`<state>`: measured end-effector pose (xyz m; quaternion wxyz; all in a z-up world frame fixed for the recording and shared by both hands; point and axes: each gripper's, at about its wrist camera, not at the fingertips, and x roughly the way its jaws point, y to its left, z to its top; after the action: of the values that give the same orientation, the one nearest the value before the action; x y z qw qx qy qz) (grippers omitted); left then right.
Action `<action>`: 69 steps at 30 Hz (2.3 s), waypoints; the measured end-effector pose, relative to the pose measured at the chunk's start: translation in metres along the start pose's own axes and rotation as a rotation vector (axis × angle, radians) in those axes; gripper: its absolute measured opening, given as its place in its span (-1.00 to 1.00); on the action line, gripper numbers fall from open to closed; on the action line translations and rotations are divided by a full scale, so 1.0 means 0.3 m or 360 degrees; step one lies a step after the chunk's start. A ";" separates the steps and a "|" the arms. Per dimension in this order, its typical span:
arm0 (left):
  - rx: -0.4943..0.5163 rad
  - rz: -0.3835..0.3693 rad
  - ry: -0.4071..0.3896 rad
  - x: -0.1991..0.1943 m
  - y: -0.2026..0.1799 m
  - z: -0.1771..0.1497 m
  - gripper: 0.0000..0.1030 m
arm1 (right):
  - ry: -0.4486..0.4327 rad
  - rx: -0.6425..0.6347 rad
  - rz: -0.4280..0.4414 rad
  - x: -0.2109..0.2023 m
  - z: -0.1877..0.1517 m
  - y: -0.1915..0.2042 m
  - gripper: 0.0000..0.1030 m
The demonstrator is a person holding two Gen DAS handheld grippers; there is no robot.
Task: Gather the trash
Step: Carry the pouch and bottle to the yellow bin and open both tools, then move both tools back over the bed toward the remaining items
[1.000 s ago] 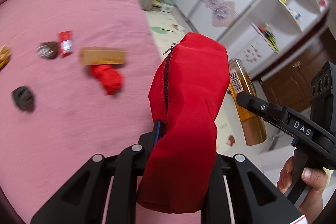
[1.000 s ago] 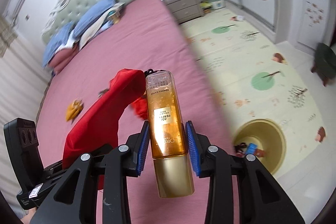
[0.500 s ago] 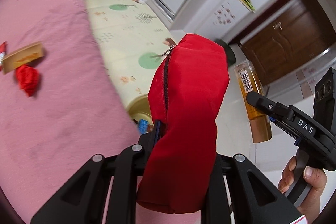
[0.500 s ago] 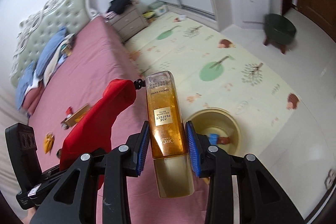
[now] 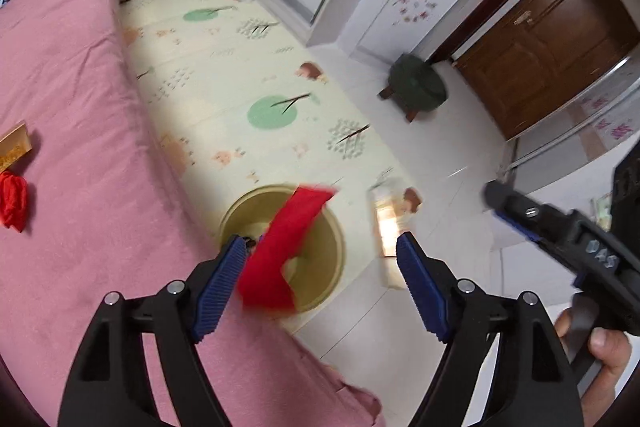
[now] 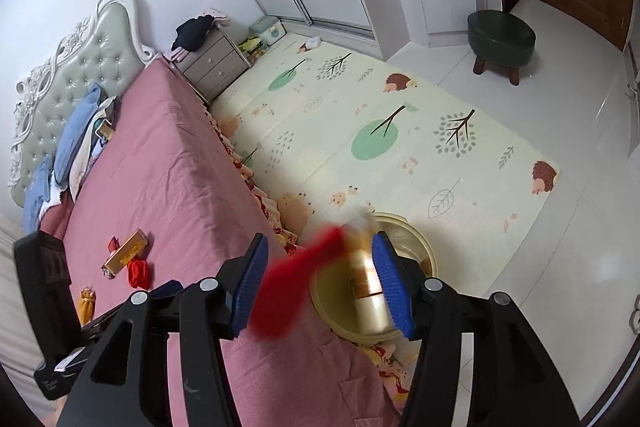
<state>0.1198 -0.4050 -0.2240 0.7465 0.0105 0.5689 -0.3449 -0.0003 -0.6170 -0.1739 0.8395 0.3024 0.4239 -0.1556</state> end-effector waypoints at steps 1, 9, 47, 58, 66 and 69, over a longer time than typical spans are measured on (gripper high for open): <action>-0.0010 0.0001 0.0010 0.002 0.005 0.002 0.52 | 0.0001 0.0015 0.0001 0.002 0.003 -0.003 0.04; -0.0046 0.0044 0.0018 -0.034 0.055 -0.007 0.58 | 0.0051 0.0021 0.0075 0.028 0.010 0.056 0.05; -0.0627 0.0647 -0.0477 -0.667 0.842 -0.273 0.79 | 0.0192 -0.0851 0.0478 0.212 -0.292 1.072 0.56; -0.0894 0.0846 -0.0513 -0.696 1.141 -0.412 0.91 | 0.0167 -0.1065 0.0406 0.373 -0.432 1.205 0.69; -0.0962 0.0904 -0.0517 -0.633 1.310 -0.439 0.91 | 0.0087 -0.1196 0.0342 0.518 -0.503 1.256 0.78; -0.0976 0.0912 -0.0518 -0.594 1.376 -0.436 0.91 | 0.0088 -0.1212 0.0293 0.582 -0.510 1.264 0.80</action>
<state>0.2068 0.0525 -0.2729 0.8603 -0.1084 0.4942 0.0630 0.2048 -0.2285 -0.2422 0.8903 0.0100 0.4448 0.0972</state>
